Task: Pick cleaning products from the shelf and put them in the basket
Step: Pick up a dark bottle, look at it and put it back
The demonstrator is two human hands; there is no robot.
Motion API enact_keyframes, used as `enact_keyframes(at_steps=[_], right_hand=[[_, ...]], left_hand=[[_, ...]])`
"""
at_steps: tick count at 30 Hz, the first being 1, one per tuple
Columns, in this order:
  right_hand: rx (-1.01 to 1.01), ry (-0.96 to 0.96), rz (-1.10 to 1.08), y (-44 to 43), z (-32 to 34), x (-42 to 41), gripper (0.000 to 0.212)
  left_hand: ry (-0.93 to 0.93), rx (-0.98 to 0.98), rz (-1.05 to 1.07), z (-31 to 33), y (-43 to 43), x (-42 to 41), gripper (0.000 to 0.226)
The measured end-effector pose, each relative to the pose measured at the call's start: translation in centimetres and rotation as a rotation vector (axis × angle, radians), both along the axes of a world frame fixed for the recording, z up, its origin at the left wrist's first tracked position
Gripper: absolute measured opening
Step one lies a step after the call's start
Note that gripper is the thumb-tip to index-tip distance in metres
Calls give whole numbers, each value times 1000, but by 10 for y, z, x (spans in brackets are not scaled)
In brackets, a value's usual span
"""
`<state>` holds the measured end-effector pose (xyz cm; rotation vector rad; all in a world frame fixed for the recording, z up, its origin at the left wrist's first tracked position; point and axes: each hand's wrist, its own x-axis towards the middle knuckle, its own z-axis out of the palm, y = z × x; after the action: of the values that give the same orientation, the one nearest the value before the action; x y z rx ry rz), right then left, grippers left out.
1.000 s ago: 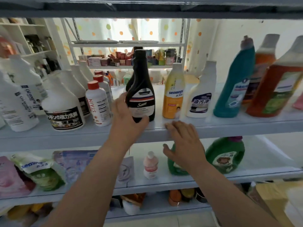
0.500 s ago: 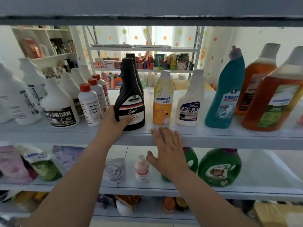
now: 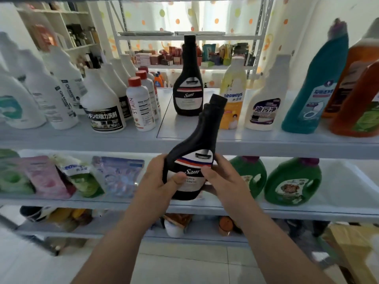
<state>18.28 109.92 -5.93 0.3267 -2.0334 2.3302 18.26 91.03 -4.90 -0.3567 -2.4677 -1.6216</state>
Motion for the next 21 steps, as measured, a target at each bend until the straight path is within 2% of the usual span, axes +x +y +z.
enact_keyframes(at_steps=[2, 4, 7, 9, 11, 13, 14, 17, 19, 21], right_hand=[[-62, -46, 19, -12, -16, 13, 40], [-82, -94, 9, -28, -27, 24, 39], [-173, -211, 39, -54, -36, 40, 30], [-258, -318, 55, -70, -39, 46, 45], [-358, -401, 46, -82, -36, 52, 47], [-394, -440, 15, -91, -32, 56, 38], [-386, -442, -9, -95, -31, 59, 35], [-351, -367, -91, -112, -39, 73, 41], [-292, -224, -50, -126, -48, 87, 41], [-247, -41, 64, -139, -55, 100, 40]], left_hand=[[1, -16, -2, -14, -14, 10, 35], [-95, 90, -45, -25, -29, 18, 30], [-441, 481, -71, -50, -41, 28, 24], [-679, 512, -103, -63, -46, 43, 21], [-834, 508, -175, -78, -54, 58, 52], [-865, 545, -255, -93, -63, 68, 63], [-810, 507, -307, -99, -70, 72, 66], [-477, 60, -368, -103, -83, 79, 102], [-238, -56, -310, -105, -89, 84, 119], [82, -107, -234, -113, -97, 84, 119]])
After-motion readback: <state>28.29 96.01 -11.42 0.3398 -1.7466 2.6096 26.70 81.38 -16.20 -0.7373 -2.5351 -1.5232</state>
